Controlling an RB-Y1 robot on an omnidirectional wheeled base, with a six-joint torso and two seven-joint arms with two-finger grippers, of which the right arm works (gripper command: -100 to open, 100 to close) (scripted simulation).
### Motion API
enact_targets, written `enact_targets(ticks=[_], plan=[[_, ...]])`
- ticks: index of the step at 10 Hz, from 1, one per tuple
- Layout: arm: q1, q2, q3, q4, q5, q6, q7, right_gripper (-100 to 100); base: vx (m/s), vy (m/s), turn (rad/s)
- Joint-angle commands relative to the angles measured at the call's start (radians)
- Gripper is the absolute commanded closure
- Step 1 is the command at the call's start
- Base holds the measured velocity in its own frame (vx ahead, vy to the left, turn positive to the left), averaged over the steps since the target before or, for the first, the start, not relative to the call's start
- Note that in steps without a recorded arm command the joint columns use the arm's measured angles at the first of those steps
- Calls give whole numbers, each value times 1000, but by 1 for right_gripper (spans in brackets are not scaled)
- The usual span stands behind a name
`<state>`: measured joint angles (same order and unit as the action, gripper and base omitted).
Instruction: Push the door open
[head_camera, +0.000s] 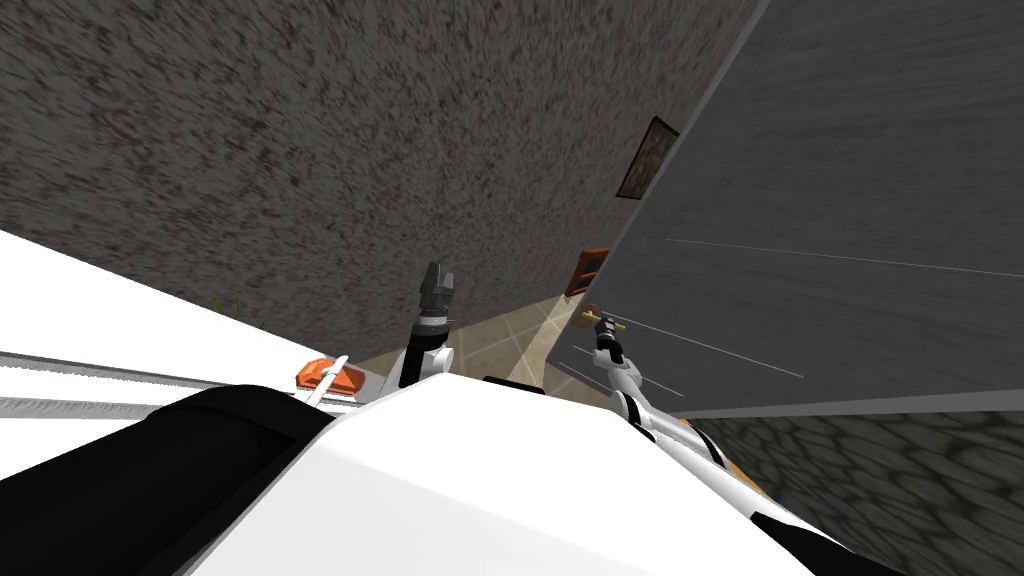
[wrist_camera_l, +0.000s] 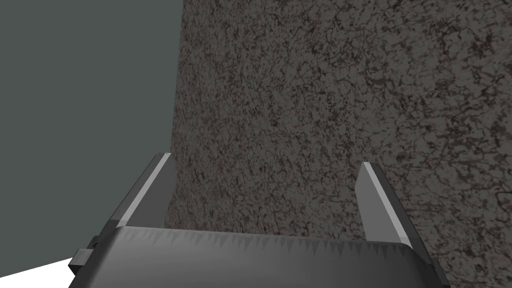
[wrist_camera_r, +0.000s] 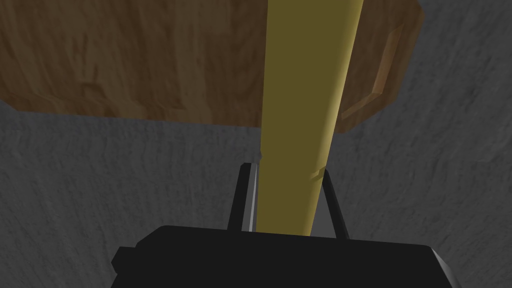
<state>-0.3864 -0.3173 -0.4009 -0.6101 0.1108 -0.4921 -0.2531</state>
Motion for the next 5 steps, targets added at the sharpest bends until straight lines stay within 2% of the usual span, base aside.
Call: enact_targets(ticks=[1, 2, 5], plan=[[8, -9, -23, -11, -8, 5, 11, 100, 215, 73, -79], [10, -11, -31, -10, -11, 5, 15, 100, 224, 93, -67], [14, -16, -48, -9, -17, 6, 22, 100, 129, 68, -48]])
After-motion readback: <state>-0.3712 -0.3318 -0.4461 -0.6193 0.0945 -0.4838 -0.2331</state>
